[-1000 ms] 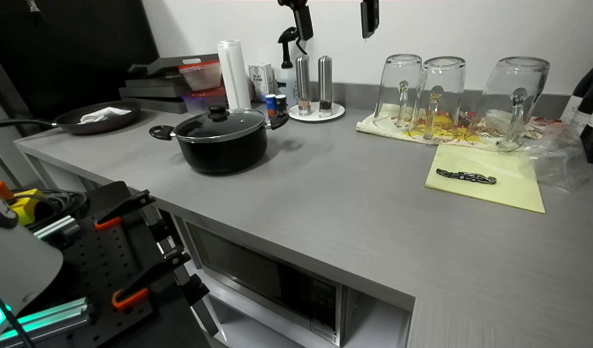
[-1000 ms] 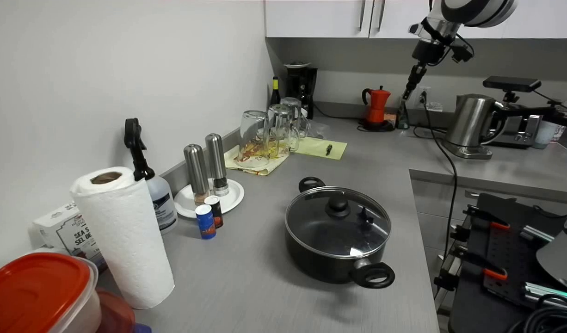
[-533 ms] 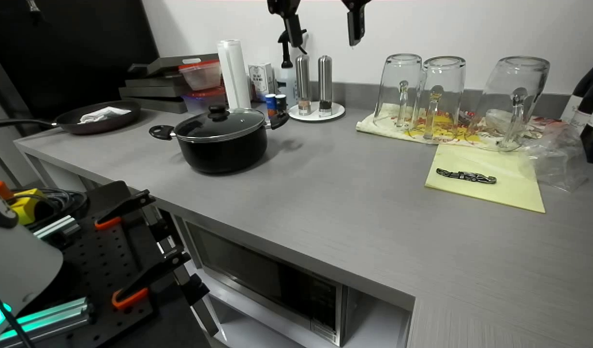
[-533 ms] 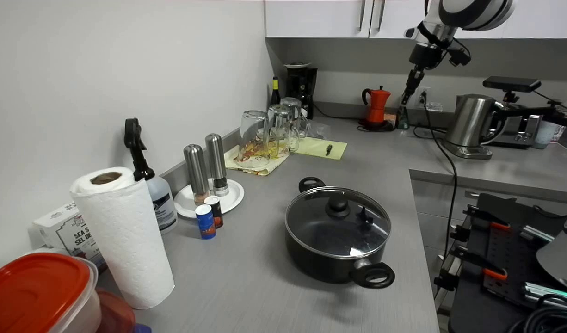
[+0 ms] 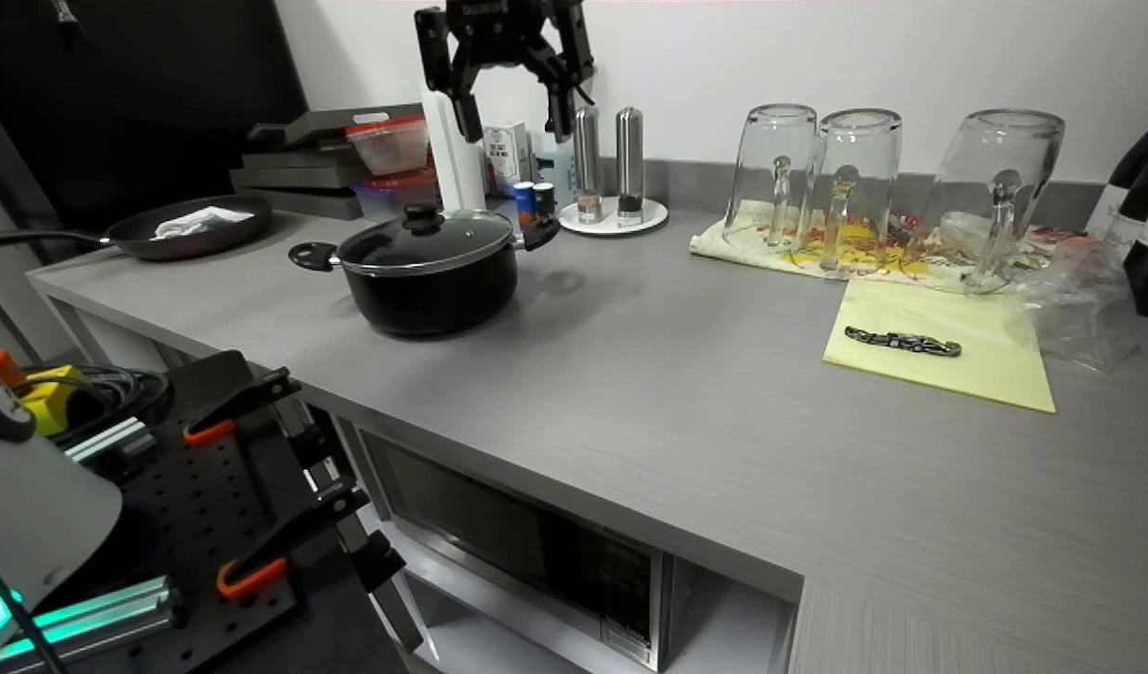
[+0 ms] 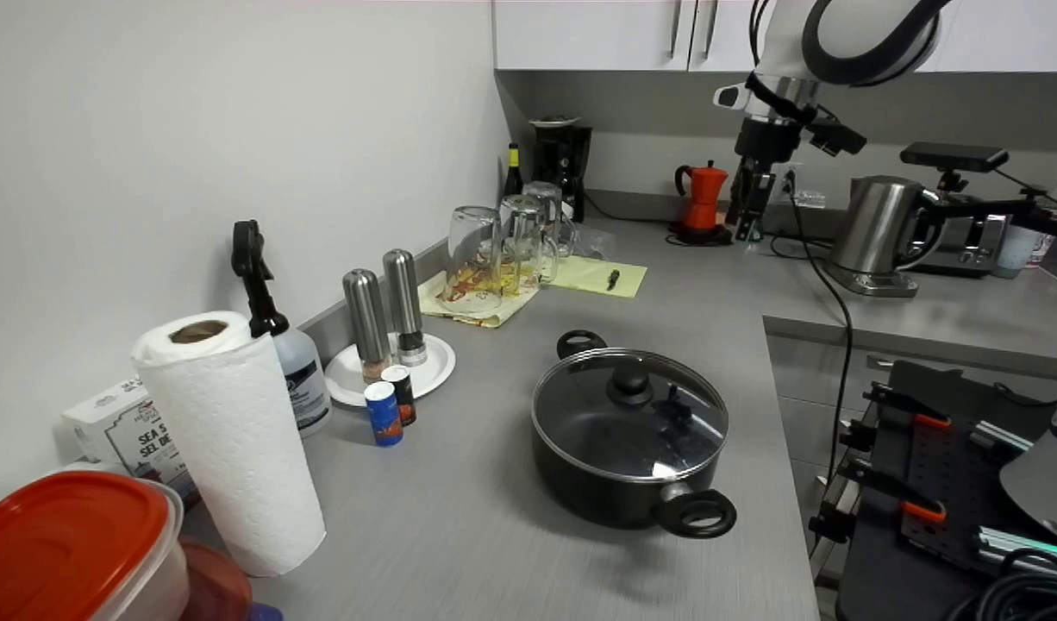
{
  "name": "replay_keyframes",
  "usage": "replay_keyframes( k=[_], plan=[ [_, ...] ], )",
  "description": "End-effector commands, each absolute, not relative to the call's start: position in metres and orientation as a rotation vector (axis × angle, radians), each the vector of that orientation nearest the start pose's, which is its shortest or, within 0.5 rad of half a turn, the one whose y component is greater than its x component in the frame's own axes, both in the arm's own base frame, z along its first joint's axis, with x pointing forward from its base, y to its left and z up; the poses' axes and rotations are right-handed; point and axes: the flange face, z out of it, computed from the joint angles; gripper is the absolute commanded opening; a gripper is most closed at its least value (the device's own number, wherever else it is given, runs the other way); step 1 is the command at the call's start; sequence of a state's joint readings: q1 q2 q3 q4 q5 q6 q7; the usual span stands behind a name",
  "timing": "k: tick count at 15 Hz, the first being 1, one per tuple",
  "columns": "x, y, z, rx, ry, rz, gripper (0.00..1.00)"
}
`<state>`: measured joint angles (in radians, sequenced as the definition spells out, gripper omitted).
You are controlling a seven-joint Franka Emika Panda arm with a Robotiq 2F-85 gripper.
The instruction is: Place the pot's lid on the counter
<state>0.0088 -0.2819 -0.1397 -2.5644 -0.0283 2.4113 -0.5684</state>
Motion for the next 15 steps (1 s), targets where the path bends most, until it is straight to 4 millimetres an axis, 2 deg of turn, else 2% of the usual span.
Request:
replay_keyframes(
  k=[1,5,9,13,15],
  plan=[
    [0.429,0.005,0.365,-3.055,-0.874,-0.177,1.0],
    [0.431,0.074,0.352,-3.014,-1.04,-0.123,1.0],
    [0.429,0.133,0.331,-2.972,-1.184,-0.056,1.0],
    [0.431,0.18,0.308,-2.927,-1.304,0.011,1.0],
    [0.437,0.197,0.297,-2.902,-1.344,0.034,1.0]
  ],
)
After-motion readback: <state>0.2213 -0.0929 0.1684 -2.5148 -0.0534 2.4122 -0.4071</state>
